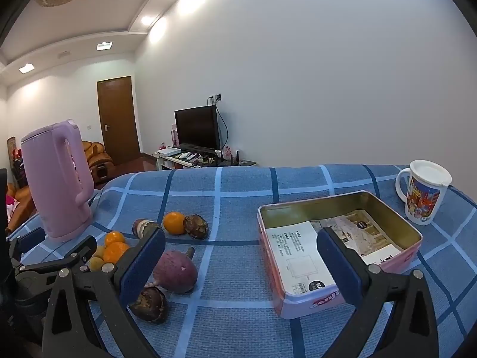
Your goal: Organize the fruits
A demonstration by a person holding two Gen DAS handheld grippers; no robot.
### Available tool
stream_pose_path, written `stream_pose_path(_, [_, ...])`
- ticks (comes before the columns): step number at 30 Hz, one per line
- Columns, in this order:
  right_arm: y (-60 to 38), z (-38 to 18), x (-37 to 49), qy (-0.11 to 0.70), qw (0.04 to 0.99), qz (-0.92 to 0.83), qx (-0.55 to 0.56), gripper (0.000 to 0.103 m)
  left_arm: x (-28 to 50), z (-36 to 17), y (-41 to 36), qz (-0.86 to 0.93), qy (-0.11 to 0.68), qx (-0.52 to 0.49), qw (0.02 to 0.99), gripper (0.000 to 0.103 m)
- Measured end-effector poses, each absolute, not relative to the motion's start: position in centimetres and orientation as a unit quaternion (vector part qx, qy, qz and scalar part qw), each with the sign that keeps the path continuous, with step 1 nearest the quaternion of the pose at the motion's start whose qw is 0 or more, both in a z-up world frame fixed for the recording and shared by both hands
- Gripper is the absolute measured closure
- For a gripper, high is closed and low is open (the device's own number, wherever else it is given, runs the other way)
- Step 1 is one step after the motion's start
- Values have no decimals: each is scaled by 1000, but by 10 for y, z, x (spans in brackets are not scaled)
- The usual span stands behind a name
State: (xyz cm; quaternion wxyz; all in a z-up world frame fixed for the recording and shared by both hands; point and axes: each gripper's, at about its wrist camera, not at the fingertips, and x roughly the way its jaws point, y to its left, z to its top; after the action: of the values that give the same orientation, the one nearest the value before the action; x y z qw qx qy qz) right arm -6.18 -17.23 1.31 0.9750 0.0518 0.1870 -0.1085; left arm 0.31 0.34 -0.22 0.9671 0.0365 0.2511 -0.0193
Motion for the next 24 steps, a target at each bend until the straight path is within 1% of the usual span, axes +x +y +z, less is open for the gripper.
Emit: stream_pose_path(24, [-170,13,-61,188,975,-108,51,1,2,-2,4,-20,250,38,967,0])
